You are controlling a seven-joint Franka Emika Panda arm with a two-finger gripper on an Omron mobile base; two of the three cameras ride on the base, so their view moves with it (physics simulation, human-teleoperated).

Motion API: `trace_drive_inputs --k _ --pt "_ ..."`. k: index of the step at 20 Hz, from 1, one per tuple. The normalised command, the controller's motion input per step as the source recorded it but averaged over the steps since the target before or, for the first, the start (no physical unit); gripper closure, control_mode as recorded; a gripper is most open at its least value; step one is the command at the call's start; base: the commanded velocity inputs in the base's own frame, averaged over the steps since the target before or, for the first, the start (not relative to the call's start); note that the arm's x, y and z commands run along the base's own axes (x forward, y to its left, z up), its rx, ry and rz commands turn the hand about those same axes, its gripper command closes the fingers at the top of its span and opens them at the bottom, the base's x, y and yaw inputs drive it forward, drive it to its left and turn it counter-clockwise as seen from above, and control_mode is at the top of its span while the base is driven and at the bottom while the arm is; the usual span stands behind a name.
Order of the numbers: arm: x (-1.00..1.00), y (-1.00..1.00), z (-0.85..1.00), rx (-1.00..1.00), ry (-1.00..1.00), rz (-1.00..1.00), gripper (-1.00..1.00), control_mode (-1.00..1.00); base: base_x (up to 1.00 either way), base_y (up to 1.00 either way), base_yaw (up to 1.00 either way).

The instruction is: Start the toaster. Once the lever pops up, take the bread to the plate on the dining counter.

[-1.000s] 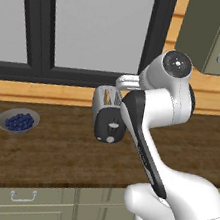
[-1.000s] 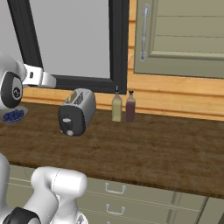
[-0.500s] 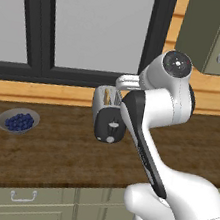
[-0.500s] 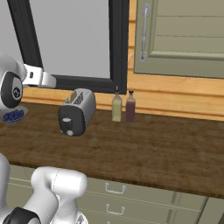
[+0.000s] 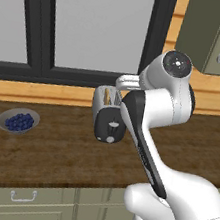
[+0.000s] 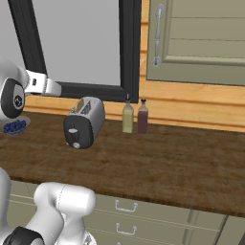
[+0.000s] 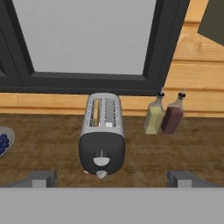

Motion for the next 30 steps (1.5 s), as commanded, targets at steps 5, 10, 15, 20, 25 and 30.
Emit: trace_drive_inputs --k 5,10,15,20,25,30 --pt "0.0 0.0 0.0 0.0 0.0 0.0 -1.0 -1.0 0.0 0.0 0.0" --pt "0.0 0.0 0.0 0.0 0.0 0.0 -1.0 -1.0 0.0 0.0 0.0" --pt "0.0 0.0 0.0 0.0 0.0 0.0 -1.0 -1.0 0.0 0.0 0.0" --pt "0.0 0.0 0.0 0.0 0.0 0.0 -1.0 -1.0 0.0 0.0 0.0" --pt "0.0 0.0 0.0 0.0 0.0 0.0 -1.0 -1.0 0.0 0.0 0.0" --pt "0.0 0.0 0.0 0.0 0.0 0.0 -1.0 -1.0 0.0 0.0 0.0"
